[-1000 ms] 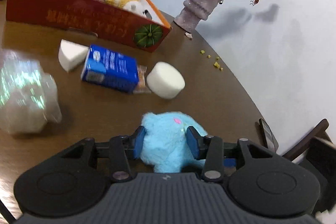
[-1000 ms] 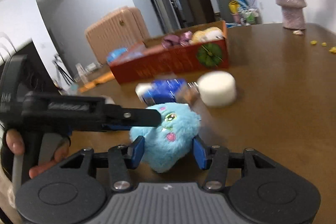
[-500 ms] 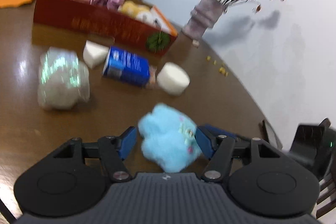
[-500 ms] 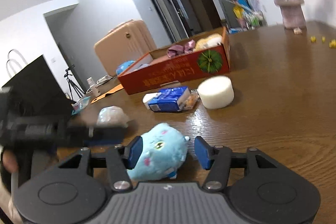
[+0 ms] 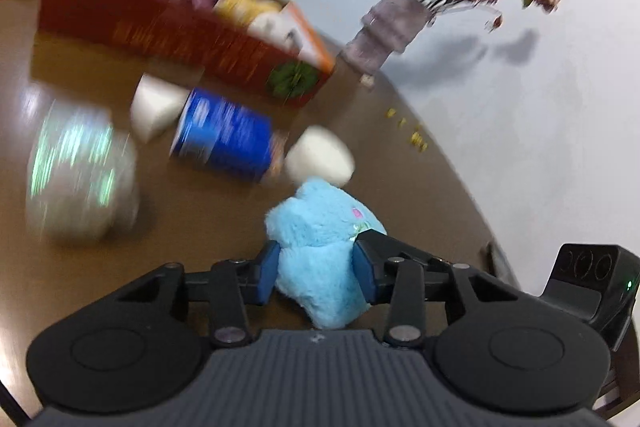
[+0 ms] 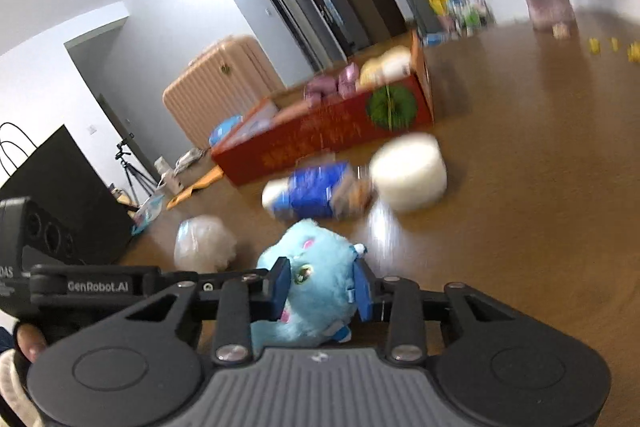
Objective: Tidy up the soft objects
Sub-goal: 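Lower the light-blue plush toy into the box beside the sheep, then open the left tool and move it back over the table, then close the left tool on the blue tissue pack, then carry the blue tissue pack into the box and open the left tool, then move the left tool back to the iridescent plastic bag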
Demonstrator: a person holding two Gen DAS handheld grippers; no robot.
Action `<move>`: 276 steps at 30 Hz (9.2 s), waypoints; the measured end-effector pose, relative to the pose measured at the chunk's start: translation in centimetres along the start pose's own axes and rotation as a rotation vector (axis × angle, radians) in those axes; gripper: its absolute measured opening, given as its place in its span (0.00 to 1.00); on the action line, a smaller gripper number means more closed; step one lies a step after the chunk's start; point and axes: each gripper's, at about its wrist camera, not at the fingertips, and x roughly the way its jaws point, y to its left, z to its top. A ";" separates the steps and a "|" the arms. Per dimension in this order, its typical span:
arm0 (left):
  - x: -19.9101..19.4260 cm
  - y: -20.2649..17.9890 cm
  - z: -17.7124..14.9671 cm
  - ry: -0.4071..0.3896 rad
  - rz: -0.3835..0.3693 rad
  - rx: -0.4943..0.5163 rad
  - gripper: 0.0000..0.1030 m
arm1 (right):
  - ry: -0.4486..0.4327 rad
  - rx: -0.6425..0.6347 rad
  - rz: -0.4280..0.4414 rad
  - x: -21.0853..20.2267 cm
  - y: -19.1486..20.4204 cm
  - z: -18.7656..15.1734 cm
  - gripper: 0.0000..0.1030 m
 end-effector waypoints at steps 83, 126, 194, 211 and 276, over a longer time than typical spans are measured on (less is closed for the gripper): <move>-4.4 0.2 -1.3 -0.340 0.637 0.194 0.93 | -0.393 -0.275 -0.627 -17.9 -22.7 3.1 0.83; 2.0 3.1 4.1 -0.116 0.310 0.144 0.43 | 0.036 -0.163 -0.173 10.9 2.4 3.3 0.39; 13.9 13.0 26.6 0.013 0.319 -0.040 0.32 | 0.236 -0.084 -0.275 31.6 -1.3 22.6 0.20; 0.1 0.4 20.6 -0.237 0.365 0.286 0.54 | -0.053 -0.322 -0.141 13.1 3.0 21.0 0.50; -8.4 -2.8 -3.0 -0.538 0.632 0.219 0.93 | -0.364 -0.208 -0.646 -19.5 -27.4 5.1 0.83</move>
